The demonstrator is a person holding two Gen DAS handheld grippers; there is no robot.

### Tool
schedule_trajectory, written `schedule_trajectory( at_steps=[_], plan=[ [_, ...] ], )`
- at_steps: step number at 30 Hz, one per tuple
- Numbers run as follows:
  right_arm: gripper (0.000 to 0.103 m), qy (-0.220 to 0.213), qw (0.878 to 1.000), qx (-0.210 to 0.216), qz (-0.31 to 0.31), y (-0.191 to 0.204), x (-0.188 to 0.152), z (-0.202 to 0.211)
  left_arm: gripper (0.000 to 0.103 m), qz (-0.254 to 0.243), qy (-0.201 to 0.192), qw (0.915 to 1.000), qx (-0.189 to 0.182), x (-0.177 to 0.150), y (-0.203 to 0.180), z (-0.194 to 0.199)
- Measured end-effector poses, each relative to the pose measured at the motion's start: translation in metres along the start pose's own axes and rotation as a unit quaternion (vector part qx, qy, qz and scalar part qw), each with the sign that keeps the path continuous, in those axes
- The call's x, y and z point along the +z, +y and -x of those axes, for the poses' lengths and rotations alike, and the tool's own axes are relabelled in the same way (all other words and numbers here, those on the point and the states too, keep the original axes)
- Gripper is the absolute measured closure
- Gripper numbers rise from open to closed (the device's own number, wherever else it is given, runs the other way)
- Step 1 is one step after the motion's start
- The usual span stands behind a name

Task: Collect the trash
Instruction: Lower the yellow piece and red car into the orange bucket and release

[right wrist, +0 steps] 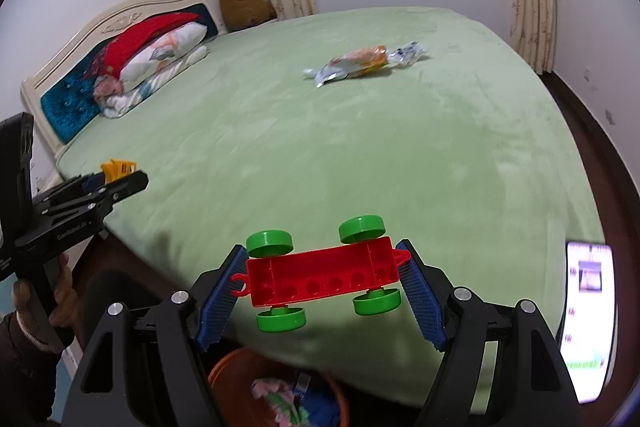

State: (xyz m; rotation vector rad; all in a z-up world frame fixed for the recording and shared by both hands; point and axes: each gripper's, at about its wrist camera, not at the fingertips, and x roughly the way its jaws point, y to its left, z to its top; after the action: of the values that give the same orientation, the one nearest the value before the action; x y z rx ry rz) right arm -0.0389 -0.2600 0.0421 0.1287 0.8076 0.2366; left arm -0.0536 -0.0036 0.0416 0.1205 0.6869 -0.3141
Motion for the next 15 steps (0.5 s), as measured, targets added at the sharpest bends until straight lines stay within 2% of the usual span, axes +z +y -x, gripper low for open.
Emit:
schedule_trajectory(
  at_steps=[8,15],
  plan=[
    [0.029,0.029,0.999,0.016,0.025,0.016,-0.047,0.019,0.054,-0.023,0.005,0.9996,-0.016,-0.030,-0.016,0.018],
    [0.029,0.079,0.996,0.033,0.034,0.017,-0.086,0.011,0.054,-0.060,0.045,0.9952,-0.063,-0.077,-0.030,0.020]
  ],
)
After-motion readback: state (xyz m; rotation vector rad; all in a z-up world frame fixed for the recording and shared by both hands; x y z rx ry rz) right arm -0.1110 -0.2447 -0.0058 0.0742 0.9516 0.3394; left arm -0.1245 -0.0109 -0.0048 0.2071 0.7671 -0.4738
